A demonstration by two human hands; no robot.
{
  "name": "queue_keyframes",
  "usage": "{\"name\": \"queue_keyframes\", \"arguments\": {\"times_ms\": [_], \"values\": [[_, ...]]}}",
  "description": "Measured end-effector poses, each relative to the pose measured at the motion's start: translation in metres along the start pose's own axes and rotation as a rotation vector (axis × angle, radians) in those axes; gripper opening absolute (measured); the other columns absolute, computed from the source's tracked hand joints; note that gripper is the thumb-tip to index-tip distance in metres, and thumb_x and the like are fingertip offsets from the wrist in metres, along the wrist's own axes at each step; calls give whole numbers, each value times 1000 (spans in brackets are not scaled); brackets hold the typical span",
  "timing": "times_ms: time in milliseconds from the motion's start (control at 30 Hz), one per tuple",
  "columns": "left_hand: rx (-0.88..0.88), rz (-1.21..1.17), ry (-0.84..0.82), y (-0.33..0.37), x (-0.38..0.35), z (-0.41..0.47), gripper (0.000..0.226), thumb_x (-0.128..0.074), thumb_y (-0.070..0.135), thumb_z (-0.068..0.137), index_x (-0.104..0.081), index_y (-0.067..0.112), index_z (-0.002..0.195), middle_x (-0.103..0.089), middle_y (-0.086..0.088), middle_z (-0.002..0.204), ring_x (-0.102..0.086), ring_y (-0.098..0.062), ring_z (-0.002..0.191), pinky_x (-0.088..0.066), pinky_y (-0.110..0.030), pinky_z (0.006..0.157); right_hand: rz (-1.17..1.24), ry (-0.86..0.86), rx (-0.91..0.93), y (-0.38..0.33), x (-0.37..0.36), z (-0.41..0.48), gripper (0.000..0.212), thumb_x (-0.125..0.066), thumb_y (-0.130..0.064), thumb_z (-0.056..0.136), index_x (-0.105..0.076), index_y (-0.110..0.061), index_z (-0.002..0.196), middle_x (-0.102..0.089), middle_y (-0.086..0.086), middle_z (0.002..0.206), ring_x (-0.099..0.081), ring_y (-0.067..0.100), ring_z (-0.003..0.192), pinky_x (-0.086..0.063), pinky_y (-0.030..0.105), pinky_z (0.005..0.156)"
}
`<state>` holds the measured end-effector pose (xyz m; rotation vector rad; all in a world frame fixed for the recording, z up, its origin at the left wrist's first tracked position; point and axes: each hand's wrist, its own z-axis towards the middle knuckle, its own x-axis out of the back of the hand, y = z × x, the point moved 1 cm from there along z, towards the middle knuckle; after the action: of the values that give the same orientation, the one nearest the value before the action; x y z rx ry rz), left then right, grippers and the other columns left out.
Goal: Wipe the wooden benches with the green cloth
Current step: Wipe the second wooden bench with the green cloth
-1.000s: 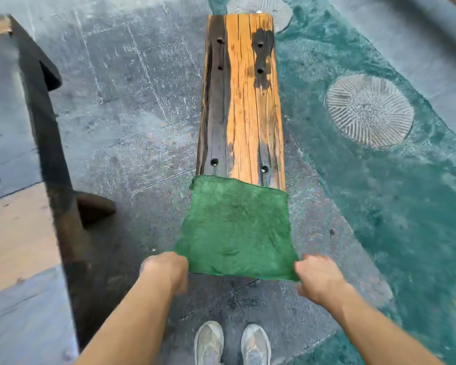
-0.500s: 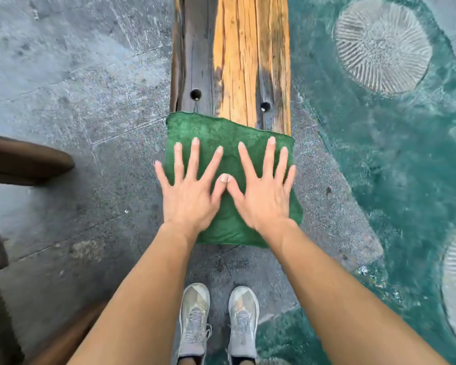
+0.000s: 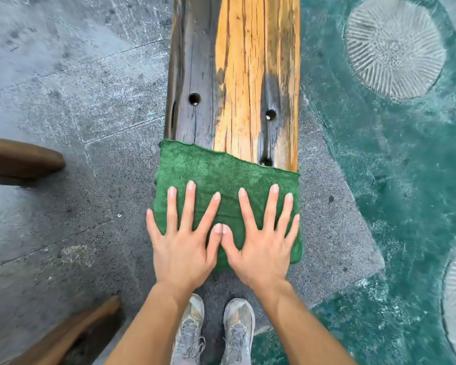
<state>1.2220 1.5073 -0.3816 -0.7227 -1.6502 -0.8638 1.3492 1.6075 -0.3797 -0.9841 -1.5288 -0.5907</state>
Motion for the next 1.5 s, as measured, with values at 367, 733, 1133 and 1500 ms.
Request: {"name": "queue_keyframes", "arguments": {"times_ms": [367, 733, 1133, 1500], "values": [[118, 5, 6, 9, 6, 57, 64, -29, 52, 102, -16, 47, 164, -7, -2, 176, -6, -37, 161, -25, -73, 111, 24, 38, -25, -5, 12, 62, 78, -34, -73, 94, -15, -46, 165, 4, 15, 176, 4, 45, 160, -14, 74, 120], [108, 5, -20, 12, 21, 129, 63, -26, 52, 102, -12, 48, 164, -2, -3, 176, -2, -37, 161, -24, -77, 110, 34, 69, -19, -7, 25, 129, 76, -35, -71, 96, -15, -46, 165, 2, 15, 176, 0, 45, 160, -21, 75, 118], [151, -34, -24, 17, 31, 206, 63, -23, 54, 103, -5, 51, 164, 6, -1, 176, 5, -36, 161, -25, -78, 111, 48, 2, 6, -7, 45, 212, 75, -26, -74, 96, -2, -52, 164, 14, 10, 176, 14, 41, 160, -16, 74, 120], [139, -48, -6, 12, 42, 291, 62, -21, 54, 104, -1, 52, 163, 10, 0, 176, 10, -36, 161, -22, -81, 111, 46, -29, -29, -18, 64, 294, 74, -19, -74, 96, 7, -53, 162, 21, 8, 174, 22, 38, 159, -7, 75, 121]]}}
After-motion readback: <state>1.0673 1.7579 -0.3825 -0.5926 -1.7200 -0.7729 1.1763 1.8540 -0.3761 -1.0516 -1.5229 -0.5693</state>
